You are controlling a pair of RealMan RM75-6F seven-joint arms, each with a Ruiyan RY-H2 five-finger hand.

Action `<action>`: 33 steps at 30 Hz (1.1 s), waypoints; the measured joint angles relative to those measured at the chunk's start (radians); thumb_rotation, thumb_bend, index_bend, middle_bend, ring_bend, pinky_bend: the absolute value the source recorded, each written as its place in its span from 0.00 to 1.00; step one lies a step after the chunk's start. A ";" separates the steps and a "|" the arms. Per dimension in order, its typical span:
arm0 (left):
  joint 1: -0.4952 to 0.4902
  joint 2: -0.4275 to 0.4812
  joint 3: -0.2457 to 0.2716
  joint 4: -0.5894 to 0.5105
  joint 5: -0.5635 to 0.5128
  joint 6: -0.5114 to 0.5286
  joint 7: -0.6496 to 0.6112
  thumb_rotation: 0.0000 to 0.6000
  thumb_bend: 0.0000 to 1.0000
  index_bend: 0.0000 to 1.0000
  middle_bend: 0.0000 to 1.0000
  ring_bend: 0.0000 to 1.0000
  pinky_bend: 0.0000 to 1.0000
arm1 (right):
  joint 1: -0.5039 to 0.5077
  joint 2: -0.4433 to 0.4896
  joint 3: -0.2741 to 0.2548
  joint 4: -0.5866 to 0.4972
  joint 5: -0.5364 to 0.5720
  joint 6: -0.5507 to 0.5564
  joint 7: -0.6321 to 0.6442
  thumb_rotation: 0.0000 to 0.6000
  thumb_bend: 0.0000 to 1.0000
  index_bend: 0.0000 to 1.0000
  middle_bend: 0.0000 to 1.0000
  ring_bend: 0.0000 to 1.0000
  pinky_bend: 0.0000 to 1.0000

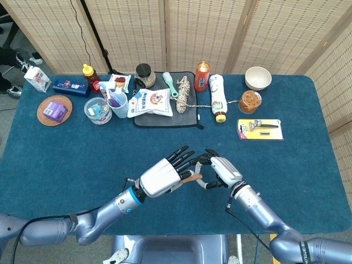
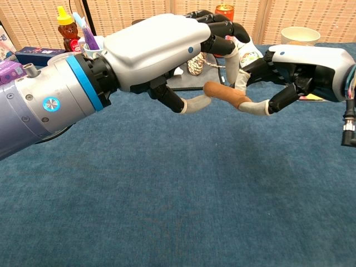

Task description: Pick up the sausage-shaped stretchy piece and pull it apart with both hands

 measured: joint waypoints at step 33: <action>0.001 -0.054 -0.002 0.034 -0.029 0.042 0.002 1.00 0.35 0.78 0.30 0.17 0.00 | 0.001 0.001 -0.009 0.003 -0.006 -0.004 0.005 1.00 0.49 0.76 0.32 0.23 0.00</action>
